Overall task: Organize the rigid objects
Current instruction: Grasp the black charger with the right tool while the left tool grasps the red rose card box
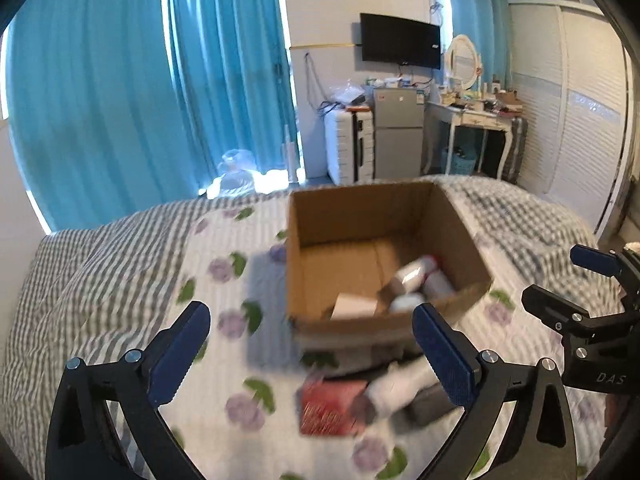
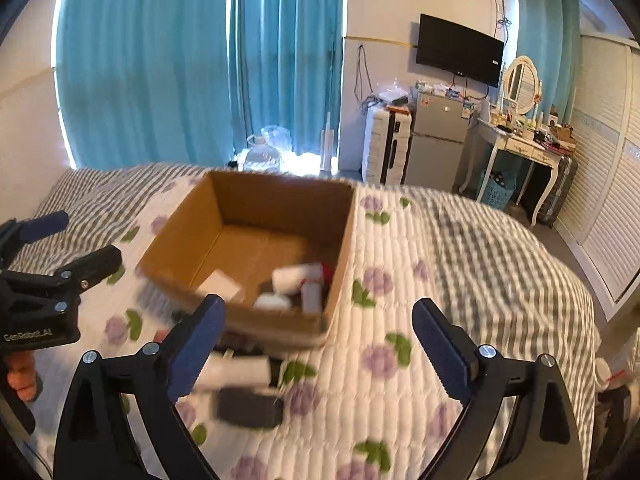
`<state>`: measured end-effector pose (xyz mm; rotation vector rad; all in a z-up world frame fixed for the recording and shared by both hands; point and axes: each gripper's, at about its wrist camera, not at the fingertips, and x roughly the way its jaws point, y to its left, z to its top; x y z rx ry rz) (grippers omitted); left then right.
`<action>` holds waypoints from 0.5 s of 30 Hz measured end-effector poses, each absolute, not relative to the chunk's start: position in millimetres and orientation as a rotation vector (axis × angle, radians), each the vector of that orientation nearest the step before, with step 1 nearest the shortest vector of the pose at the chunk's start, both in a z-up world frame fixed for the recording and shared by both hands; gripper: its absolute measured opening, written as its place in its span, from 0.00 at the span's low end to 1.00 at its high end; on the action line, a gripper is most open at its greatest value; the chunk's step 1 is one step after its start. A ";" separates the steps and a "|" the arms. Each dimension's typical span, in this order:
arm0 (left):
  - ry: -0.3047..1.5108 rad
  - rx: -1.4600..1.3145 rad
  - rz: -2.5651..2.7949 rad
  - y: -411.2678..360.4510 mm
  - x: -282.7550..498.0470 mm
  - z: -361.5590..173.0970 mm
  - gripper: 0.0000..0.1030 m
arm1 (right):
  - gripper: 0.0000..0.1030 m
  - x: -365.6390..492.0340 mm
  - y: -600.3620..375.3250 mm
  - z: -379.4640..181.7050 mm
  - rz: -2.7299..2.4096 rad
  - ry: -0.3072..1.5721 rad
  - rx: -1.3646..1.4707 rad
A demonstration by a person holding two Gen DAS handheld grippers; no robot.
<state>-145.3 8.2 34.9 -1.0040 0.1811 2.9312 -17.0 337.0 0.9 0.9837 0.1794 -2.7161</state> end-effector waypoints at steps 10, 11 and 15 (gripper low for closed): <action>0.206 -1.178 2.909 -14.5 -124.5 -57.7 1.00 | 0.92 -12.4 295.9 -112.6 -2.600 0.187 1.262; 0.202 -1.204 2.889 -17.2 -126.6 -66.8 1.00 | 0.92 -16.2 293.6 -123.1 -2.585 0.184 1.292; 0.144 -1.276 2.859 -25.8 -132.4 -82.7 1.00 | 0.92 -23.5 284.4 -153.0 -2.558 0.192 1.352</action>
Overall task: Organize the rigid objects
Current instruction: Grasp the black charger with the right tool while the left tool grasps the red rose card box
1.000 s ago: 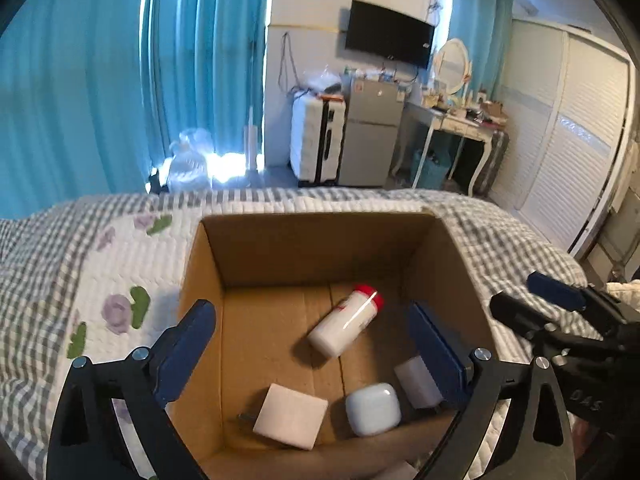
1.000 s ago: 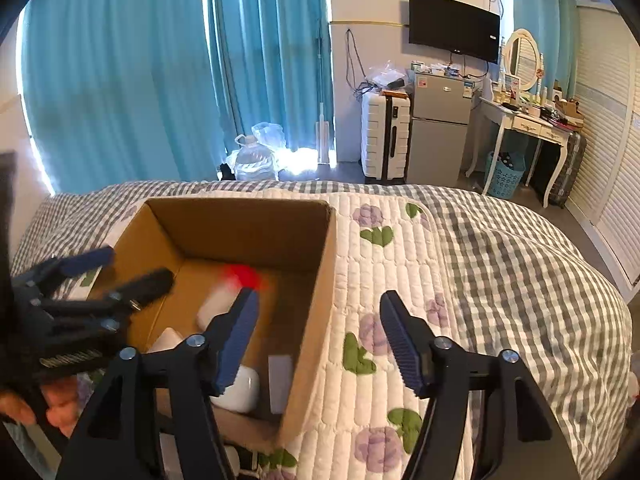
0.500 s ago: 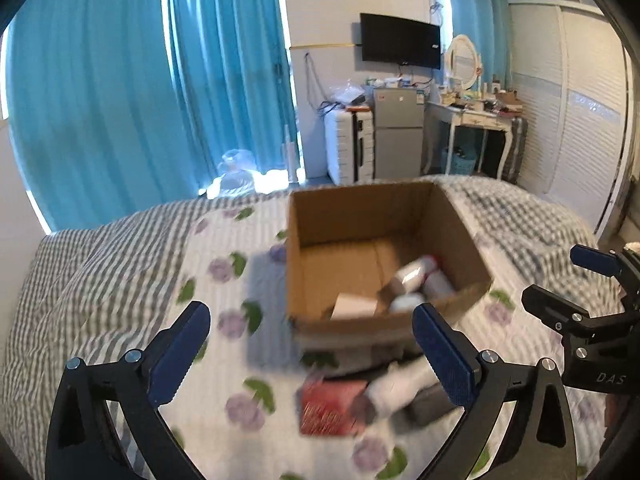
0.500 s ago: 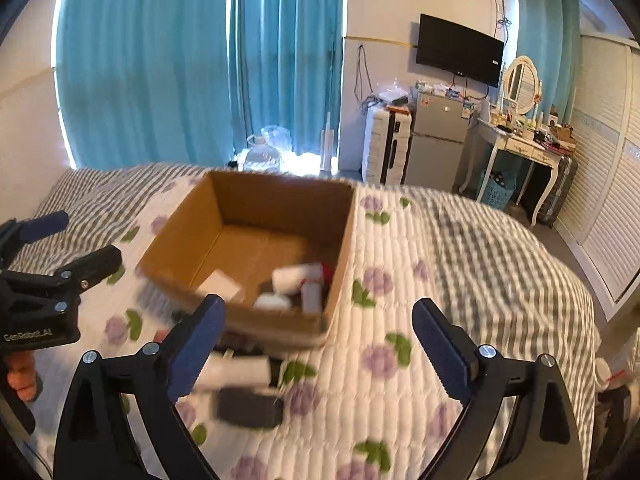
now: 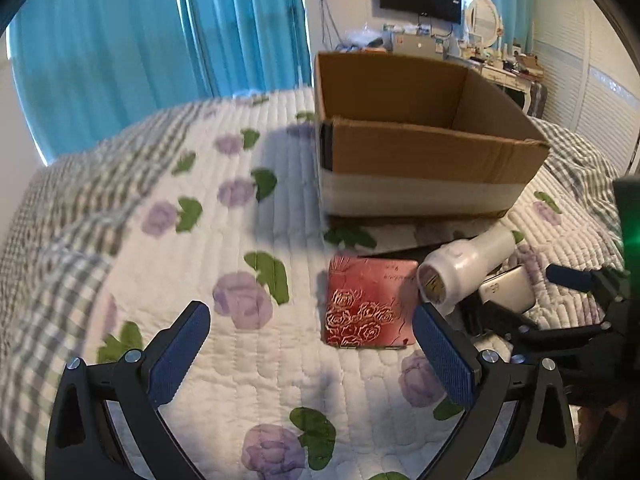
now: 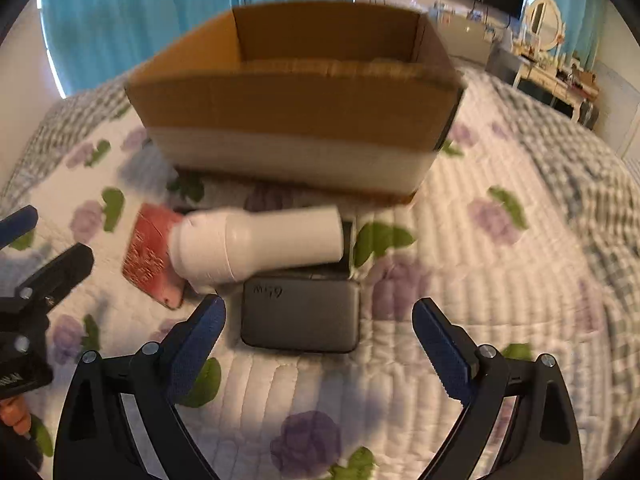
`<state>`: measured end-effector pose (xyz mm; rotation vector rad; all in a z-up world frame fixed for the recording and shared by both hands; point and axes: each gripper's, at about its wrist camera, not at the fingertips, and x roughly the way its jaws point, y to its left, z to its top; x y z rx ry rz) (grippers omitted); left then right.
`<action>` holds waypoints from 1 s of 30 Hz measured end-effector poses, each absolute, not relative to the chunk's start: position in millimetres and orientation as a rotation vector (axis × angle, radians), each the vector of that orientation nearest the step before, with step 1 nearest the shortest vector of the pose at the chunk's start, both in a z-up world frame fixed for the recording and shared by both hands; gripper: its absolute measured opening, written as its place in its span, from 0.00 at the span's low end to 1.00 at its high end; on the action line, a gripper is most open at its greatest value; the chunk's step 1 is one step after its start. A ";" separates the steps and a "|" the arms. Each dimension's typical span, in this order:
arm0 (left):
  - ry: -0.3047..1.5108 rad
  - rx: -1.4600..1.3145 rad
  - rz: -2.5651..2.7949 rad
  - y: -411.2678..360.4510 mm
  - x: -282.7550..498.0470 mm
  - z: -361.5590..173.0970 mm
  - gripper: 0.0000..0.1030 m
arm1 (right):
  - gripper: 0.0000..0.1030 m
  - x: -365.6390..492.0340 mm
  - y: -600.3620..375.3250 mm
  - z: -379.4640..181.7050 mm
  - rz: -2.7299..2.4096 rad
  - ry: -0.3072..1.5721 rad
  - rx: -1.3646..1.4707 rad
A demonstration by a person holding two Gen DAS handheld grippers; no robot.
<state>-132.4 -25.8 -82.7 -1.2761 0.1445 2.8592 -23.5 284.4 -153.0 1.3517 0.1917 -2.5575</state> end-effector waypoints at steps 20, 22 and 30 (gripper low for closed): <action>0.187 -1.475 2.716 4.0 -155.4 -125.8 1.00 | 0.65 -26.1 314.6 -136.1 -2.577 0.075 1.308; 0.168 -1.487 2.729 3.8 -160.1 -130.1 1.00 | 0.65 -25.9 316.7 -139.1 -2.571 0.057 1.318; 0.103 -1.512 2.767 6.0 -180.9 -145.6 0.98 | 0.65 -29.2 316.8 -143.1 -2.558 0.064 1.339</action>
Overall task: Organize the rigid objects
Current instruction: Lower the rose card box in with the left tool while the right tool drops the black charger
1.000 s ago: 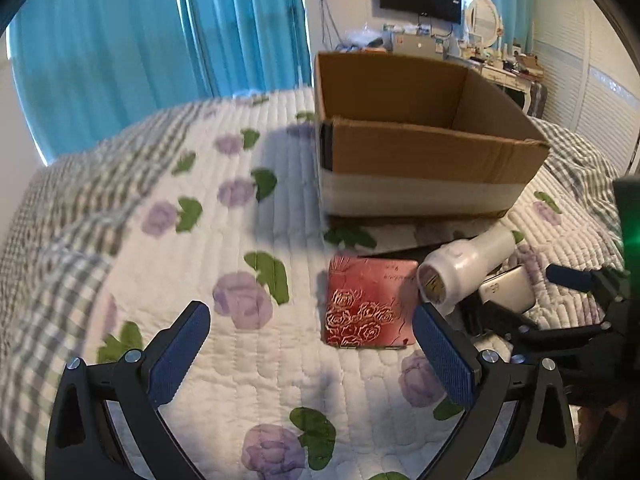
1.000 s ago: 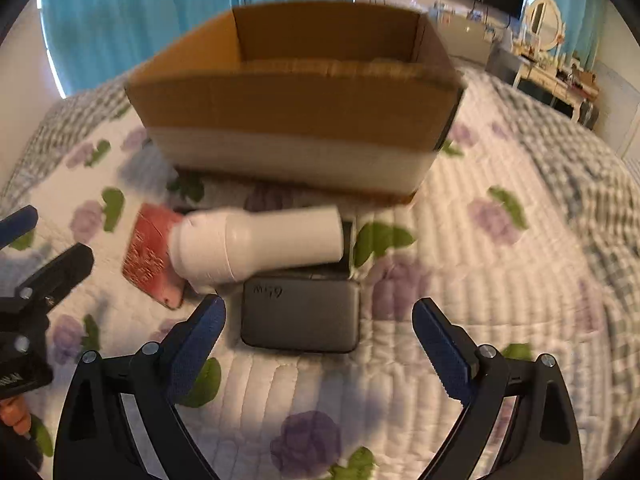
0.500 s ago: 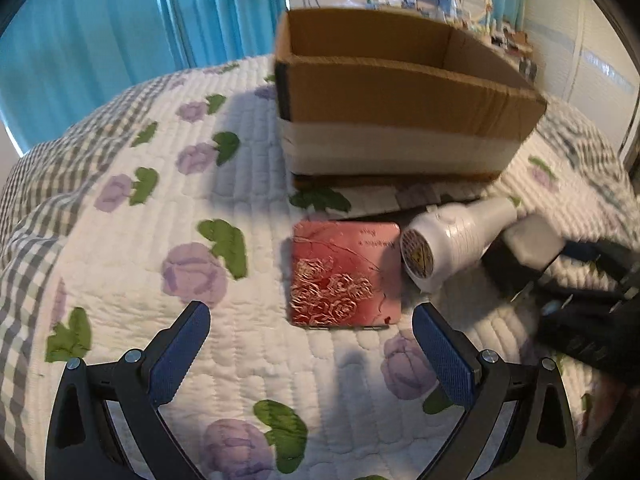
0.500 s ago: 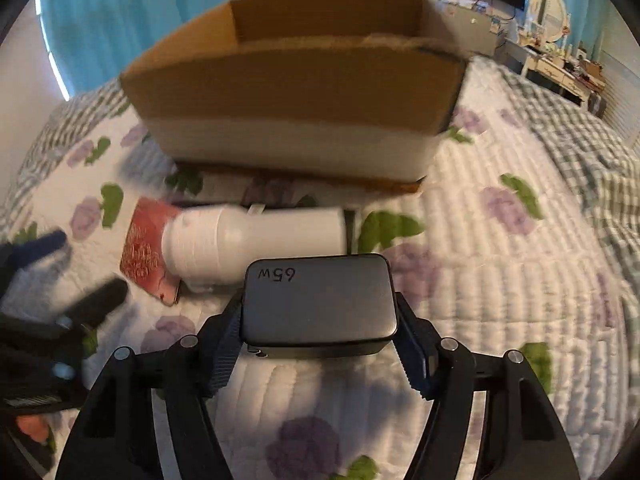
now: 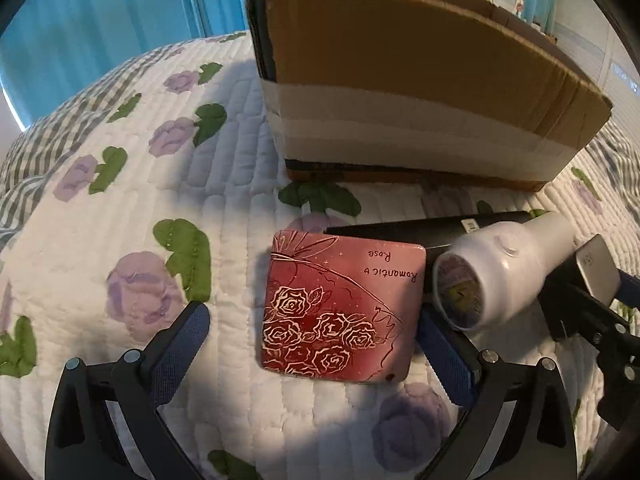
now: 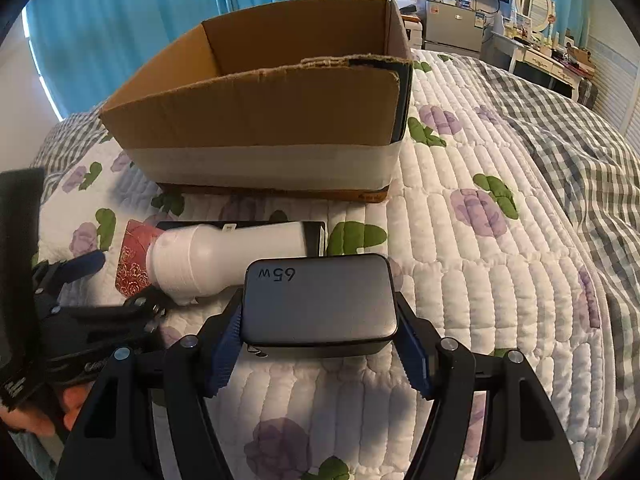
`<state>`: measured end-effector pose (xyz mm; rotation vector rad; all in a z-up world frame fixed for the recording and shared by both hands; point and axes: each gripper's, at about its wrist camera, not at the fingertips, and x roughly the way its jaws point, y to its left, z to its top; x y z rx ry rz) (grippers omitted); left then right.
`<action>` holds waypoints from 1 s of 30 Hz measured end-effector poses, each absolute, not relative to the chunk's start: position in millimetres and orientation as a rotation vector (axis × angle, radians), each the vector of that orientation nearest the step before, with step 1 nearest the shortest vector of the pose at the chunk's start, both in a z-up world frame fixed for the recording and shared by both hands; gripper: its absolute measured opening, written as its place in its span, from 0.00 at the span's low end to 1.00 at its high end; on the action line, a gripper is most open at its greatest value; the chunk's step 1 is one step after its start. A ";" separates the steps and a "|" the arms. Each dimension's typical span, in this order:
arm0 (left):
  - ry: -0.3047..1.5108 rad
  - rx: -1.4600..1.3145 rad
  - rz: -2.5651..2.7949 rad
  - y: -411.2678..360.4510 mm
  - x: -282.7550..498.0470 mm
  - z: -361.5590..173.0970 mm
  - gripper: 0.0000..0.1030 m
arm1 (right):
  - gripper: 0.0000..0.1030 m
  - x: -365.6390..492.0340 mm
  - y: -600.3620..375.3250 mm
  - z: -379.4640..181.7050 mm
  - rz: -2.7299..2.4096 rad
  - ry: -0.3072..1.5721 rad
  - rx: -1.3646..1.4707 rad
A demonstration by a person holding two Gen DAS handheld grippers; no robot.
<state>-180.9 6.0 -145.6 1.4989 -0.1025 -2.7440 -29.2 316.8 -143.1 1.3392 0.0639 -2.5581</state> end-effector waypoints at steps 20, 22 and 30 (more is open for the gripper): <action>0.005 1.392 -2.942 3.4 -115.3 -52.0 0.70 | 0.65 9.6 319.7 -76.7 -2.602 0.131 1.186; 0.033 1.356 -2.962 -1.5 -122.6 -39.0 0.70 | 0.65 12.4 319.4 -58.8 -2.609 0.136 1.143; 0.037 1.204 -3.055 4.0 -150.0 34.1 0.70 | 0.65 -9.0 317.2 18.2 -2.643 0.177 0.951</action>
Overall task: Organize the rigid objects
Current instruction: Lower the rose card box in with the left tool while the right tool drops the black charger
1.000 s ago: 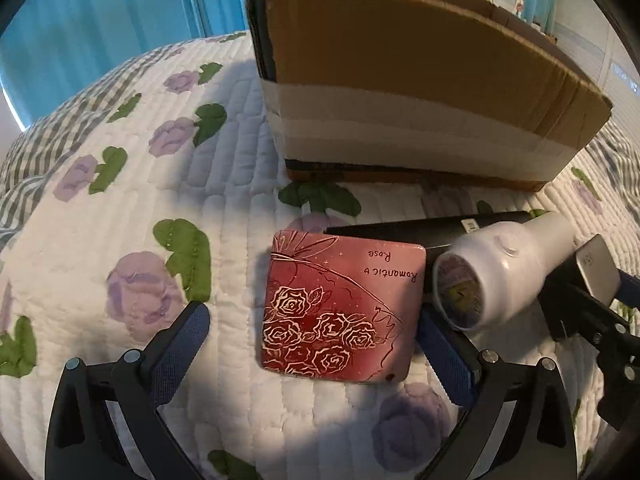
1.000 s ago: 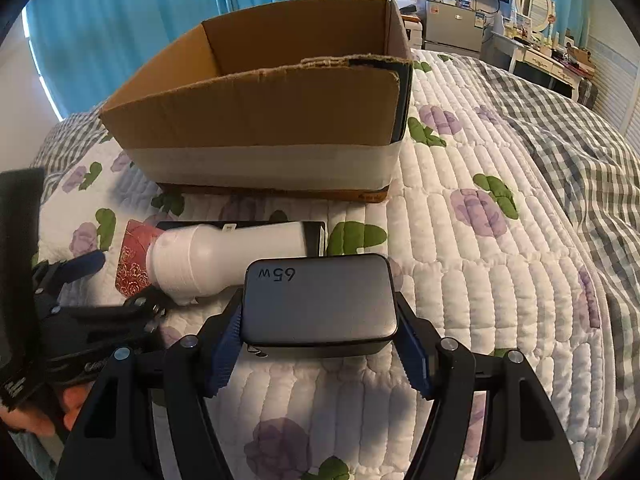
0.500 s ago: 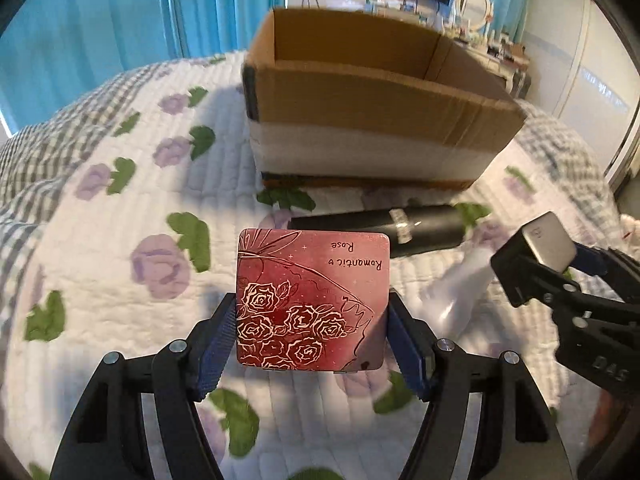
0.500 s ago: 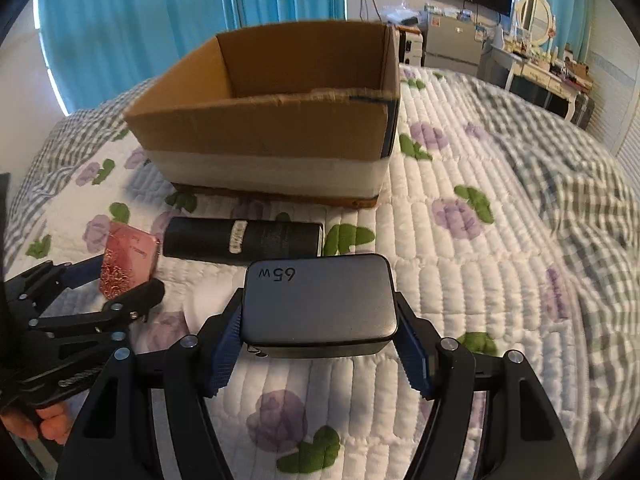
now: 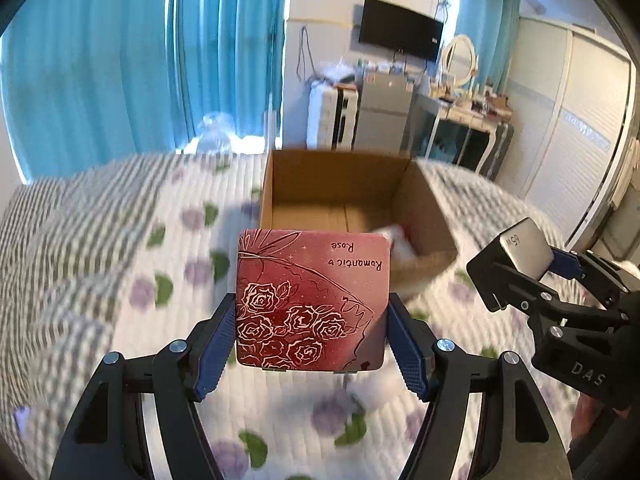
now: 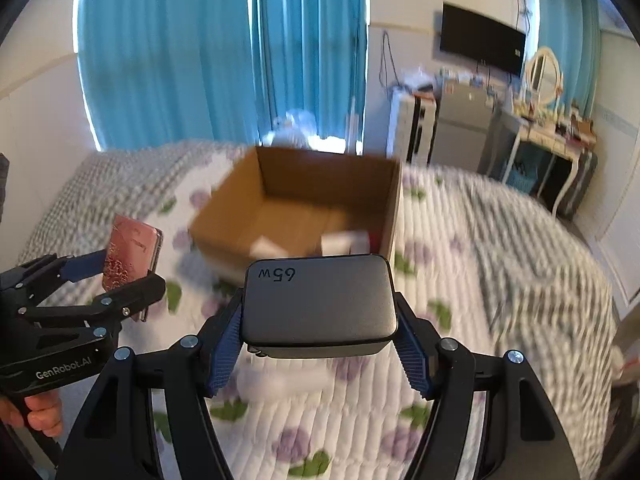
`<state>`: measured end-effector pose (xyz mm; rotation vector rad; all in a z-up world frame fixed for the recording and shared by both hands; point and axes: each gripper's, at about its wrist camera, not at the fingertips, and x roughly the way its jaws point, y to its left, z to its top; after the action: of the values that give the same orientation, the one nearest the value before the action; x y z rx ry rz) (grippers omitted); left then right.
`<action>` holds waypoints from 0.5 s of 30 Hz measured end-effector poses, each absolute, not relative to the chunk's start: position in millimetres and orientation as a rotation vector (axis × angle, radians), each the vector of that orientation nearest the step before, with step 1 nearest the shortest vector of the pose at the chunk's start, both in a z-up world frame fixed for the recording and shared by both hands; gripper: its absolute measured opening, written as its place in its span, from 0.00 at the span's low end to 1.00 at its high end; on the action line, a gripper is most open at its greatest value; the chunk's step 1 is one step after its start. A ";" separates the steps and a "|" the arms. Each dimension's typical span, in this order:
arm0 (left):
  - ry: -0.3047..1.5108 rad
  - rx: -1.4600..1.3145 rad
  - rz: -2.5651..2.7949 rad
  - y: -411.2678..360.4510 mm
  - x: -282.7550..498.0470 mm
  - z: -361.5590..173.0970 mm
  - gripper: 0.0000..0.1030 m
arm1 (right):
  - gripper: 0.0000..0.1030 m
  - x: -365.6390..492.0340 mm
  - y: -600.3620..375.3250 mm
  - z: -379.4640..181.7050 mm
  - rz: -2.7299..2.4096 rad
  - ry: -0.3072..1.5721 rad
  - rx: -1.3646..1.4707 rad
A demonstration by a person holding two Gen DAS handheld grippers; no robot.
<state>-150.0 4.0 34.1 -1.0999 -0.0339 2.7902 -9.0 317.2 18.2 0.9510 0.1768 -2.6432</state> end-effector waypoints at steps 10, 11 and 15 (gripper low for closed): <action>0.046 -1.128 2.826 26.1 -277.6 41.2 0.70 | 0.65 -95.6 317.9 60.0 -2.697 0.159 0.834; 0.067 -1.151 2.827 30.0 -288.5 33.3 0.70 | 0.65 -105.2 318.9 57.8 -2.699 0.155 0.841; 0.139 -1.209 2.793 44.7 -314.5 -0.9 0.70 | 0.65 -141.4 323.8 37.4 -2.698 0.138 0.886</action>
<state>-314.5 44.7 -0.9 -1.2086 0.1391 2.7933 -141.4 323.8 37.4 0.8857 0.1376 -2.6977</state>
